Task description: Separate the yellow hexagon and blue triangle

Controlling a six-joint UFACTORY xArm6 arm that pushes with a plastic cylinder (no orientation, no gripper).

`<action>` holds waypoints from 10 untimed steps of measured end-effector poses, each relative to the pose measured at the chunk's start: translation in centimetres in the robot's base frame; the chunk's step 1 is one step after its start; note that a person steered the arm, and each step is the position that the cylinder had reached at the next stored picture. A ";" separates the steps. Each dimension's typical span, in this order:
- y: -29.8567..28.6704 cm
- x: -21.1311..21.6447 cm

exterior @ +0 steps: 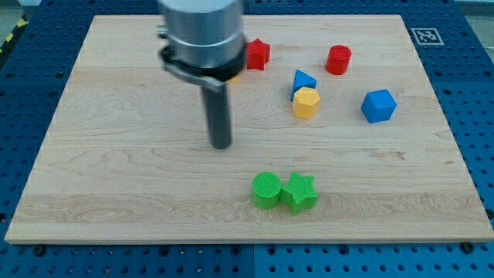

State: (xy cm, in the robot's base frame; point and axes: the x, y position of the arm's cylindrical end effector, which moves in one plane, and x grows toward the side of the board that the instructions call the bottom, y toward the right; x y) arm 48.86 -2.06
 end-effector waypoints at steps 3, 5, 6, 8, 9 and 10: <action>13.5 -0.6; 16.0 -2.9; 13.9 -5.8; 9.0 -9.9; 6.1 -12.3; 3.7 -14.7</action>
State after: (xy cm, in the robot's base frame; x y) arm 34.16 1.59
